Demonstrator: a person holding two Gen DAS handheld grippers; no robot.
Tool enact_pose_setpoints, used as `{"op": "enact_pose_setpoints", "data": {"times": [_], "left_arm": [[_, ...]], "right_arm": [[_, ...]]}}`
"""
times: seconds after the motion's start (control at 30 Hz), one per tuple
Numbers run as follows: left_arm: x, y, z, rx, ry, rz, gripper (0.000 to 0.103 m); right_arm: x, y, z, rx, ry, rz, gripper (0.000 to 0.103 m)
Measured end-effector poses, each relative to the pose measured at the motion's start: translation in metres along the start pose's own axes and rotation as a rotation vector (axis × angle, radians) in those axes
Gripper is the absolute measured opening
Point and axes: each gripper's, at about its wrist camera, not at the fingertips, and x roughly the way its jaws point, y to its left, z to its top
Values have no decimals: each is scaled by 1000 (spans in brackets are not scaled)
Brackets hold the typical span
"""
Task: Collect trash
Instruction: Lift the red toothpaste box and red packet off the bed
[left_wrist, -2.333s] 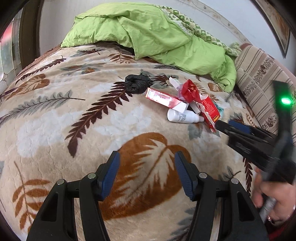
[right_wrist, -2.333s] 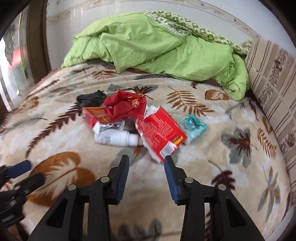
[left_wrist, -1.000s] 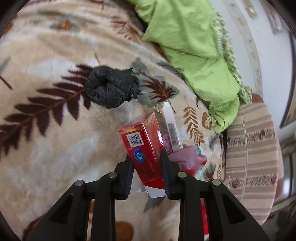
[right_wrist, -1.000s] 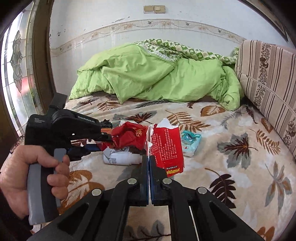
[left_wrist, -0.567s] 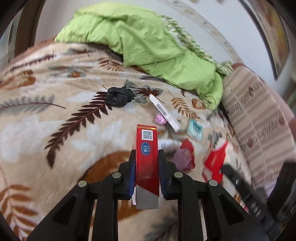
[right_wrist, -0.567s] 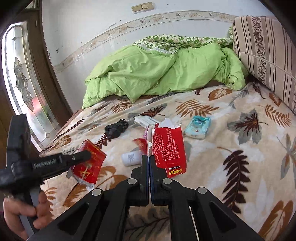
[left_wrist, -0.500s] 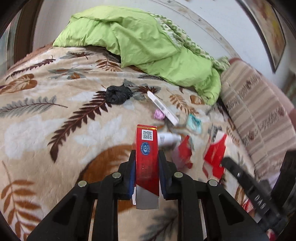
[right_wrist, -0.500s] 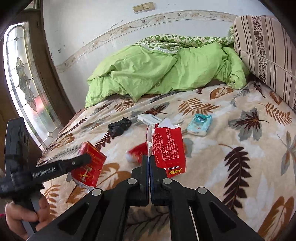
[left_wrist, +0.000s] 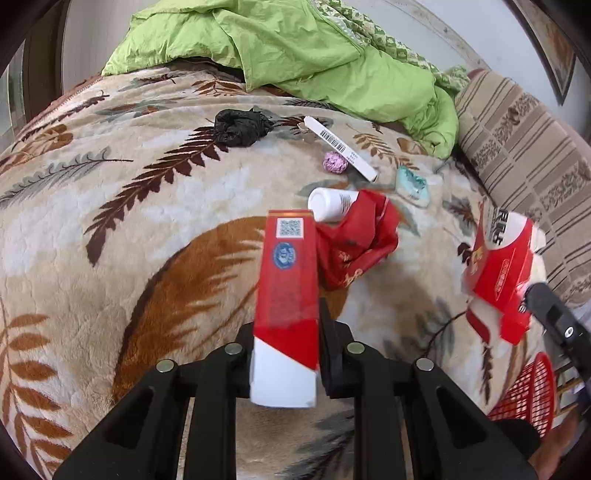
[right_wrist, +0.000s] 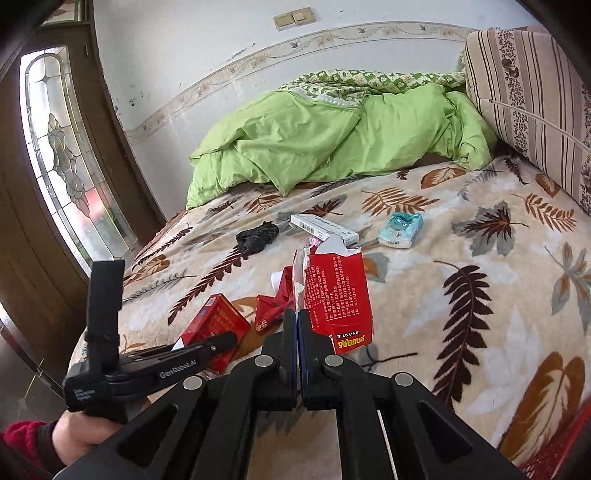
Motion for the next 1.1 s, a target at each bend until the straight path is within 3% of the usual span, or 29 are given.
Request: {"op": "enact_pose_setpoints", "data": {"times": [0.27, 0.47, 0.7, 1.1], "left_arm": [[-41, -20, -17, 91, -125, 24, 17], [-65, -40, -24, 176, -225, 89, 17], [-64, -40, -24, 199, -243, 155, 17], [-60, -39, -23, 199, -249, 173, 17]], "right_arm": [[-4, 6, -5, -11, 8, 41, 1], [-6, 12, -11, -19, 21, 65, 1], [-6, 14, -15, -36, 29, 57, 1], [2, 10, -15, -33, 52, 41, 1]]}}
